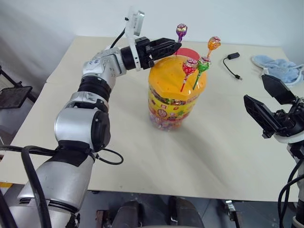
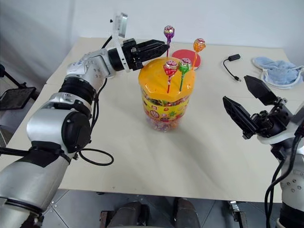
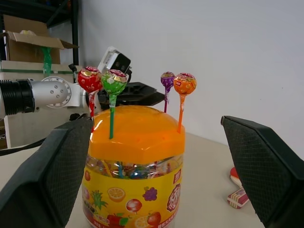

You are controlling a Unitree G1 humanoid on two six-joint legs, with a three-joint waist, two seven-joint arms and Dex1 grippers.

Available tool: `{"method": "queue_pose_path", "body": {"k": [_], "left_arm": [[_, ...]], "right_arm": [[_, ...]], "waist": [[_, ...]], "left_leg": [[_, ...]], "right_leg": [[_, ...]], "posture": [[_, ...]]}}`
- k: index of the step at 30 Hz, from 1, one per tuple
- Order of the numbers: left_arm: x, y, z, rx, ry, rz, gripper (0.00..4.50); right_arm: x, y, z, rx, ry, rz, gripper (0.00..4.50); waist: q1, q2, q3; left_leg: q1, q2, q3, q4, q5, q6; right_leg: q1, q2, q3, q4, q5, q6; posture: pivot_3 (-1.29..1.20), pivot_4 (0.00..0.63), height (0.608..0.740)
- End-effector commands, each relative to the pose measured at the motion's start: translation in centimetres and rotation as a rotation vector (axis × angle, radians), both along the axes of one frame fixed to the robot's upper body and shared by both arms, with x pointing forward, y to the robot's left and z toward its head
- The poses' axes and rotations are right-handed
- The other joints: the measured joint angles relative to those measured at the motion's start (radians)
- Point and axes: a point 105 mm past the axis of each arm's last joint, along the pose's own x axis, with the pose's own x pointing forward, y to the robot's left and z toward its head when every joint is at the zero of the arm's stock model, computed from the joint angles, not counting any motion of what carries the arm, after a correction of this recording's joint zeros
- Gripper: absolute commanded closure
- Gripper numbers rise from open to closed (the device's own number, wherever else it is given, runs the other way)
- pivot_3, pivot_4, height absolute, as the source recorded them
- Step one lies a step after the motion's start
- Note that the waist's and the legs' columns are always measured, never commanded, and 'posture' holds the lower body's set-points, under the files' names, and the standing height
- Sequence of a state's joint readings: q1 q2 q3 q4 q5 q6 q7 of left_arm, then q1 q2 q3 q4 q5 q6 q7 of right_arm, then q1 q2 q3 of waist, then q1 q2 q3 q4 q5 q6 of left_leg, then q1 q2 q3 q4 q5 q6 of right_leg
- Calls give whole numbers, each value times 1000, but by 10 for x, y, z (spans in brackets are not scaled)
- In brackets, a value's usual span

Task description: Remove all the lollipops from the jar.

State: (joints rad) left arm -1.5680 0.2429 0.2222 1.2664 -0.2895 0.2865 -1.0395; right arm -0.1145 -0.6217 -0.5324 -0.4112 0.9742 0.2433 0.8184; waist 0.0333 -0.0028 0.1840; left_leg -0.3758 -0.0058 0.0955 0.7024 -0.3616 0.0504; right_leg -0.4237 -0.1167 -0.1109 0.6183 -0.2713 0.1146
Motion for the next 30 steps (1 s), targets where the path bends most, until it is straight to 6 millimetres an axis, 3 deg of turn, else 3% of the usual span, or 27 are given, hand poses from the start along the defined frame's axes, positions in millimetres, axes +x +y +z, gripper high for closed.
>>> {"method": "queue_pose_path", "body": {"k": [1,6,15,19,26,30], "left_arm": [[-4,-11,12,-16,-30,-21,2947],[-6,-17,12,-3,-30,-38,4483],[-13,-17,19,11,-88,-77,4483],[-11,-13,12,131,-128,-56,3618],[-2,-18,11,178,-142,43,1488],[-4,-24,10,187,-135,27,1488]], "right_arm": [[-13,-2,13,6,-69,-23,0],[-15,-4,12,4,-68,-36,0],[-16,-1,9,14,-67,-37,0],[-17,-2,9,15,-68,-39,0],[-18,-1,9,15,-68,-37,0],[-20,0,8,19,-68,-37,0]], "waist": [[1,0,0],[3,0,0],[14,0,0],[13,0,0],[15,0,0],[17,0,0]], "left_leg": [[0,0,0,0,0,0],[0,0,0,0,0,0],[0,0,0,0,0,0],[0,0,1,0,0,0],[0,0,1,0,0,0],[0,0,0,0,0,0]], "right_leg": [[0,0,0,0,0,0],[0,0,0,0,0,0],[0,0,0,0,0,0],[0,1,0,0,0,0],[0,1,0,0,0,0],[0,1,0,0,0,0]], "posture": [[0,150,740],[0,150,740],[0,150,740],[0,150,740],[0,150,740],[0,150,740]]}}
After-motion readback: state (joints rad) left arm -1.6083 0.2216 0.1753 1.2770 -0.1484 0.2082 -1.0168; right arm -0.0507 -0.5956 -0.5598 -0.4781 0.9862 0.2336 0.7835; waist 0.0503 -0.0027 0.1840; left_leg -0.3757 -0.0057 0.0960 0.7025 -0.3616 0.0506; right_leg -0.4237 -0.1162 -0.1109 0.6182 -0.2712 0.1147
